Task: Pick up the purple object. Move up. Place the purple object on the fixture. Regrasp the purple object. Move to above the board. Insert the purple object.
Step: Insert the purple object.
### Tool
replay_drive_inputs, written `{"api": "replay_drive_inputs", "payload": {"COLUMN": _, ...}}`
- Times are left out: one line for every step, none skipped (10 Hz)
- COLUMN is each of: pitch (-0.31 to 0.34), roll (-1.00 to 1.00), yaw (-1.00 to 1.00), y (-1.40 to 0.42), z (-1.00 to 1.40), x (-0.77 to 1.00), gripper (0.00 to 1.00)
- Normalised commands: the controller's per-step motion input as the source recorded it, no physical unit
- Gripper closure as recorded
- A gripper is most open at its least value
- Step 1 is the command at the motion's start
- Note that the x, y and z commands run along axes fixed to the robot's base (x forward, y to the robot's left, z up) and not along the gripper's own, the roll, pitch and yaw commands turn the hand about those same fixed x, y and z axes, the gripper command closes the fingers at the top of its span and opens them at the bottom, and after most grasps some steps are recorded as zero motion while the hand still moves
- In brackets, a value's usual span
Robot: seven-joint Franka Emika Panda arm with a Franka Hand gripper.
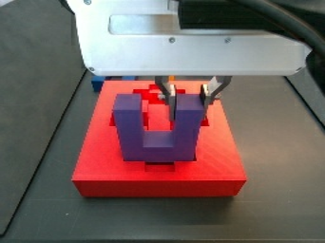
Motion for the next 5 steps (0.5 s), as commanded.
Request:
{"api": "replay_drive_inputs", "payload": {"pitch": 0.000, "roll": 0.07, "yaw": 0.01, "y": -0.02, "z": -0.16, "x": -0.08, "gripper": 1.00}}
{"api": "replay_drive_inputs", "payload": {"pitch": 0.020, "roll": 0.07, "yaw": 0.03, "y": 0.00, "z": -0.30, "x": 0.00, "gripper": 1.00}}
{"api": "replay_drive_inputs", "payload": {"pitch": 0.056, "roll": 0.07, "yaw": 0.00, "y": 0.00, "z": -0.53, "x": 0.19, "gripper": 1.00}}
{"api": "replay_drive_inputs", "payload": {"pitch": 0.016, "roll": 0.20, "yaw": 0.00, "y": -0.05, "z": -0.65, "x": 0.14, "gripper": 1.00}}
{"api": "replay_drive_inputs", "payload": {"pitch": 0.101, "roll": 0.28, "yaw": -0.02, "y": -0.04, "z": -0.65, "x": 0.11, "gripper": 1.00}}
